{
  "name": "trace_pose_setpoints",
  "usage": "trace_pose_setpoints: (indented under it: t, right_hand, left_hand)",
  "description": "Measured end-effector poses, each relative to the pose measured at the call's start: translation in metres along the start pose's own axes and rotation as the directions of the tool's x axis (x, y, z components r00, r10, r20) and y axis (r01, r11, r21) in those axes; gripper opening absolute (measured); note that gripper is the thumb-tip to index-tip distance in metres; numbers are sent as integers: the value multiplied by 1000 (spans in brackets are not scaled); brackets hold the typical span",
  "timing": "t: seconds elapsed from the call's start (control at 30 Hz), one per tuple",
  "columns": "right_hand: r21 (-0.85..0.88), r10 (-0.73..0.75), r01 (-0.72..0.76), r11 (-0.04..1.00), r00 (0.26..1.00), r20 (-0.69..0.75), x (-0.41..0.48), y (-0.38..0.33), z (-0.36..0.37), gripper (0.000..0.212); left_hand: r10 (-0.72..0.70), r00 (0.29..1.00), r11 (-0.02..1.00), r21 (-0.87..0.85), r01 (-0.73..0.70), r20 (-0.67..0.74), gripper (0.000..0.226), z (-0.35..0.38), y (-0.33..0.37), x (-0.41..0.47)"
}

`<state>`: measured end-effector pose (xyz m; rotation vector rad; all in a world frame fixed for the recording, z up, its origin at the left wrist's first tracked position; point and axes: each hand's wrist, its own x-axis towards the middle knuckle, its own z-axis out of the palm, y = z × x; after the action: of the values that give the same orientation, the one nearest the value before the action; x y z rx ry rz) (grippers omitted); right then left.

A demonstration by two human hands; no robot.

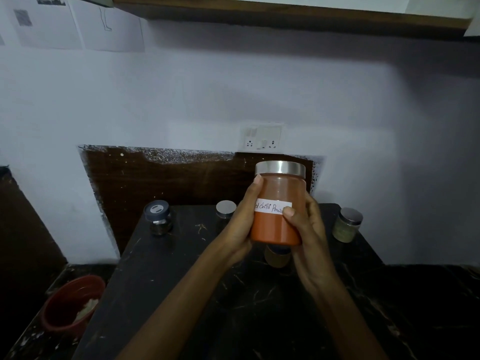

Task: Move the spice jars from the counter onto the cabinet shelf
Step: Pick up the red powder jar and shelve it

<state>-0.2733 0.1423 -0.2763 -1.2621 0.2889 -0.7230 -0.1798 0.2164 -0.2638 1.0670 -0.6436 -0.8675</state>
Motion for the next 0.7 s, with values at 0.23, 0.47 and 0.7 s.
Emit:
trace_pose_setpoints:
  t: [0.23,0.47,0.7]
  right_hand:
    - [-168,23,-10,986,997,72,-6,0,-7,92]
    - [-231,23,12,973,989,148,-7,-5,-8,99]
    - [-228,21,18,973,986,167,-8,-3,-1,106]
  left_hand:
    - [57,997,997,53,-55,-47,57,-1,8,2]
    - [89,995,994,65,-86,-44,59,-9,14,-1]
    - [89,996,994,59,-87,-26,49,-17,19,-5]
